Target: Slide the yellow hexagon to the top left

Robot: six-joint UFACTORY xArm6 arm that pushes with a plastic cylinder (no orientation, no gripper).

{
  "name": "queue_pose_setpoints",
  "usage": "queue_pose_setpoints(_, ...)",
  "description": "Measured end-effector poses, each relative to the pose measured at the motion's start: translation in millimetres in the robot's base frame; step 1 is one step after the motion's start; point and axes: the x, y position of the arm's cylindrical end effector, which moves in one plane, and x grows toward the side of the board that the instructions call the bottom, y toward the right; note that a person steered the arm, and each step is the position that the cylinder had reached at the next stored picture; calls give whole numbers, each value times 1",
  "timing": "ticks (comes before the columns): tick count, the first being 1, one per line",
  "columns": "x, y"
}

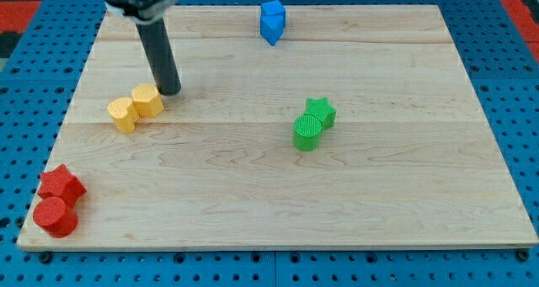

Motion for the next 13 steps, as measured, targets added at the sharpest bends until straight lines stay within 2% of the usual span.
queue_pose_setpoints(1, 20, 33)
queue_pose_setpoints(3, 56, 30)
queue_pose_setpoints(4, 57, 30)
queue_pose_setpoints(5, 95, 40)
queue_pose_setpoints(6, 118, 8)
queue_pose_setpoints(7, 75, 8)
queue_pose_setpoints(8, 15, -52)
queue_pose_setpoints(9, 30, -27)
queue_pose_setpoints(10, 3, -79)
queue_pose_setpoints(11, -25, -104)
queue_pose_setpoints(12, -44, -101)
queue_pose_setpoints(13, -24, -103)
